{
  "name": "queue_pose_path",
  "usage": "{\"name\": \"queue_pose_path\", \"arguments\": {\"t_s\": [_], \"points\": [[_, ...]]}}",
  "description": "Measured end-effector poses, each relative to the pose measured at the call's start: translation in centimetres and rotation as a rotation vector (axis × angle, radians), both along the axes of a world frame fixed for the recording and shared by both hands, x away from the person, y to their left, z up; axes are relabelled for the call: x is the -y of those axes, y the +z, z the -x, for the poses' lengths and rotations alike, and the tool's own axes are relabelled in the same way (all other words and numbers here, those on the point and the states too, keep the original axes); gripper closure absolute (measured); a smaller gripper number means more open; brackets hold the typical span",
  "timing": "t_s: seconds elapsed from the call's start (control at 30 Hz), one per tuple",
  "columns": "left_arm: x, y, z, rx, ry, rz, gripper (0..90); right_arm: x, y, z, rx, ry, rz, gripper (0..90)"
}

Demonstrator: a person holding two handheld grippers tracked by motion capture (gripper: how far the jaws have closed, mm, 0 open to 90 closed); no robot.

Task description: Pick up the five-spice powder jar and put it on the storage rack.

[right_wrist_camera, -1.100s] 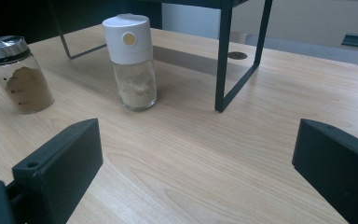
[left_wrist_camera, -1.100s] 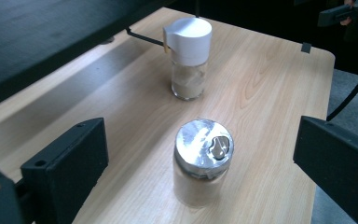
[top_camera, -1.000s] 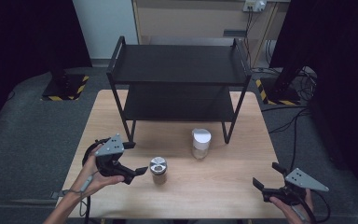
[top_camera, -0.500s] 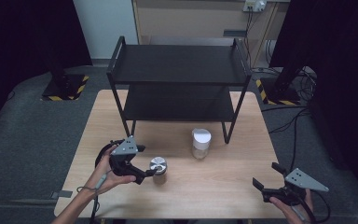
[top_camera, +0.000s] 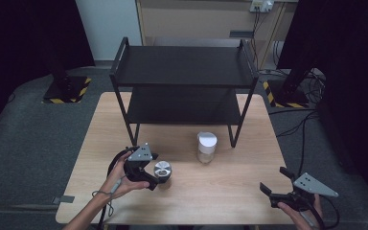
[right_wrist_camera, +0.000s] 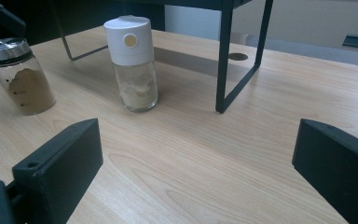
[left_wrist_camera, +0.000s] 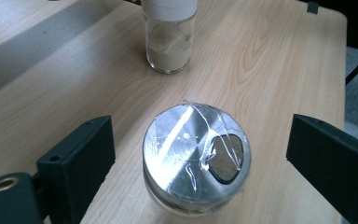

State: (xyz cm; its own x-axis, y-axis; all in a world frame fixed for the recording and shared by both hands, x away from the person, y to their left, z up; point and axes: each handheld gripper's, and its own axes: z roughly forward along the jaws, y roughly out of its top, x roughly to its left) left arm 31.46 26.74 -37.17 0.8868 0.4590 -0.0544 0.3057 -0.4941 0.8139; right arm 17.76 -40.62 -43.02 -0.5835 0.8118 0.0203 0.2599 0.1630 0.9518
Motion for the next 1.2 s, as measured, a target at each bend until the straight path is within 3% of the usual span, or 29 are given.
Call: {"name": "queue_pose_path", "arguments": {"t_s": [0.37, 0.5, 0.53, 0.73, 1.0, 1.2], "points": [[1.0, -1.0, -0.8, 0.014, -0.042, -0.024, 19.5, 0.0, 0.0, 0.0, -0.001, -0.004, -0.002, 2.1], [1.0, -1.3, -0.4, 0.051, -0.042, -0.034, 31.1, 0.0, 0.0, 0.1, 0.001, -0.006, -0.001, 2.1], [0.8, -1.4, -0.5, 0.043, -0.036, -0.017, 34.5, 0.0, 0.0, 0.1, 0.001, -0.007, -0.001, 2.0], [0.8, -1.3, -0.3, 0.055, -0.034, -0.022, 35.3, 0.0, 0.0, 0.0, -0.001, -0.006, 0.001, 2.0], [0.9, -0.5, -0.3, 0.046, -0.044, -0.026, 35.5, 0.0, 0.0, 0.0, -0.006, -0.005, 0.002, 1.2], [0.6, 1.6, -0.3, 0.058, -0.058, -0.02, 35.5, 0.0, 0.0, -0.1, -0.008, -0.004, 0.002, 1.1]]}}
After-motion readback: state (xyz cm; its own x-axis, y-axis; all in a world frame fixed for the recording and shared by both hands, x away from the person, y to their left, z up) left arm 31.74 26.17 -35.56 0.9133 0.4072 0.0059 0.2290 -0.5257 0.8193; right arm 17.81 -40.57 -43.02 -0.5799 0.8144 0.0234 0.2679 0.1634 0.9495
